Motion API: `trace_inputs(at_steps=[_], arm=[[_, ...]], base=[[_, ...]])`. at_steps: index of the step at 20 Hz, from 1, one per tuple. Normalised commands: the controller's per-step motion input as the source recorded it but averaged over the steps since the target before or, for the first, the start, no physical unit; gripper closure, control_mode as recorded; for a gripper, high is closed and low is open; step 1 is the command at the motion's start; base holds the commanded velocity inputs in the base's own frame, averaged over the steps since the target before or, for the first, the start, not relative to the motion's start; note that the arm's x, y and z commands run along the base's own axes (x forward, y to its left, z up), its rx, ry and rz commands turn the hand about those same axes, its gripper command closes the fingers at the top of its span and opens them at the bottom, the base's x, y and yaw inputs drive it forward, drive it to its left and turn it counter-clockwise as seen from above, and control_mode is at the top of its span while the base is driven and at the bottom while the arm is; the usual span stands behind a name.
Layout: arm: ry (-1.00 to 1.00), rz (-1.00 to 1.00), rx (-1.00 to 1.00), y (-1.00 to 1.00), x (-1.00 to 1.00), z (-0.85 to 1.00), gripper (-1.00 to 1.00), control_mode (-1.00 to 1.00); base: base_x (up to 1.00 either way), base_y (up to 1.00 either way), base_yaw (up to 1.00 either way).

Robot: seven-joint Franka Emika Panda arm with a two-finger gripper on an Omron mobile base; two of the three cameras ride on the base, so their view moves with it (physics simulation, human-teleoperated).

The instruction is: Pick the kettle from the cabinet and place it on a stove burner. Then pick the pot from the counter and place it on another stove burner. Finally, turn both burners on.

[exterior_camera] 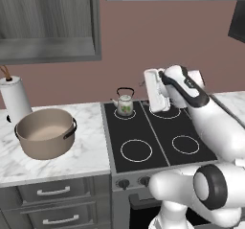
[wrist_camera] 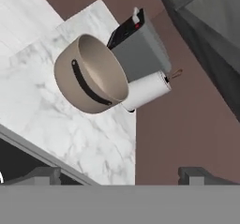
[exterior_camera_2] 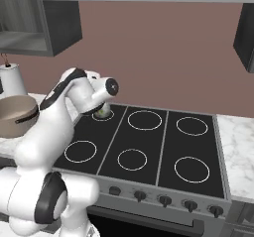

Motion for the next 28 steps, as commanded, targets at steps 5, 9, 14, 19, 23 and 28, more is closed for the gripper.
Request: trace_inputs(at_steps=[5,9,14,19,23,28], arm=[[-0.02,0.00,-0.12,0.26,-0.36,0.01,-1.00,-1.00],[-0.01,0.00,-0.12,0.26,-0.32,0.00,-1.00,-1.00],[-0.05,0.00,-0.12,0.24,-0.31,0.01,-1.00,-1.00],[-0.07,0.00,-0.11,0.20,-0.37,0.13,-1.00,-1.00],[-0.07,0.00,-0.11,0.21,-0.37,0.09,-1.00,-1.00],[-0.07,0.00,-0.11,0.19,-0.35,0.05,-1.00,-1.00]], base=[[0.00,0.00,0.00],[0.00,0.00,0.00],[0.00,0.00,0.00],[0.00,0.00,0.00],[0.00,0.00,0.00],[0.00,0.00,0.00]])
